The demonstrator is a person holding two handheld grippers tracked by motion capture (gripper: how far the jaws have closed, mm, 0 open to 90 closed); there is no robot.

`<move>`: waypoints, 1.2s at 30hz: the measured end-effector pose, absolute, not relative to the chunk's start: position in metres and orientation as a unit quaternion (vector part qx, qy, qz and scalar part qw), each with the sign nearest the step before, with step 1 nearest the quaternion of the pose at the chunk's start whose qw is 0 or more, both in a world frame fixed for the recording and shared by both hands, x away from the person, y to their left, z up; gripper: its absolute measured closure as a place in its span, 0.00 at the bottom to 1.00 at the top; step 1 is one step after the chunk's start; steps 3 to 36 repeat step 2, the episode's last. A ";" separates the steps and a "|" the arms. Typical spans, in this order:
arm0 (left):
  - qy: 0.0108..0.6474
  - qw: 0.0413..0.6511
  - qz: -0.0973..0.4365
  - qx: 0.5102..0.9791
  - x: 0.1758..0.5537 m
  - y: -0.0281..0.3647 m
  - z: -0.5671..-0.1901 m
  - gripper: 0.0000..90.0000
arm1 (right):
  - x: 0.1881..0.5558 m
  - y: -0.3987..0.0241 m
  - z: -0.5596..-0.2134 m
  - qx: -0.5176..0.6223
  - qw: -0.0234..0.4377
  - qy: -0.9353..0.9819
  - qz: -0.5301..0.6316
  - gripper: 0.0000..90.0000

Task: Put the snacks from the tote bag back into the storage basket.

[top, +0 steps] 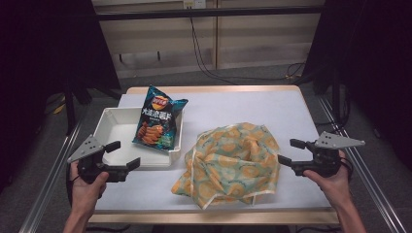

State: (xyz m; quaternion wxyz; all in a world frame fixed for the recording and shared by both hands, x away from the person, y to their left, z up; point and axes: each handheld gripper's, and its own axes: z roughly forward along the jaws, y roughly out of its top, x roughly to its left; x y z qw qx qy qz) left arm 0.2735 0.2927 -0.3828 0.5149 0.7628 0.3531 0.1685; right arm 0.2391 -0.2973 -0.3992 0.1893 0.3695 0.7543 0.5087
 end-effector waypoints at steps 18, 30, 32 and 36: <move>0.354 0.514 0.173 0.762 0.274 0.294 -0.386 0.04 | 0.239 -0.299 -0.401 0.374 0.191 0.754 0.506 0.25; 0.354 0.514 0.173 0.762 0.274 0.294 -0.386 0.04 | 0.239 -0.299 -0.401 0.374 0.191 0.754 0.506 0.25; 0.354 0.514 0.173 0.762 0.274 0.294 -0.386 0.04 | 0.239 -0.299 -0.401 0.374 0.191 0.754 0.506 0.25; 0.354 0.514 0.173 0.762 0.274 0.294 -0.386 0.04 | 0.239 -0.299 -0.401 0.374 0.191 0.754 0.506 0.25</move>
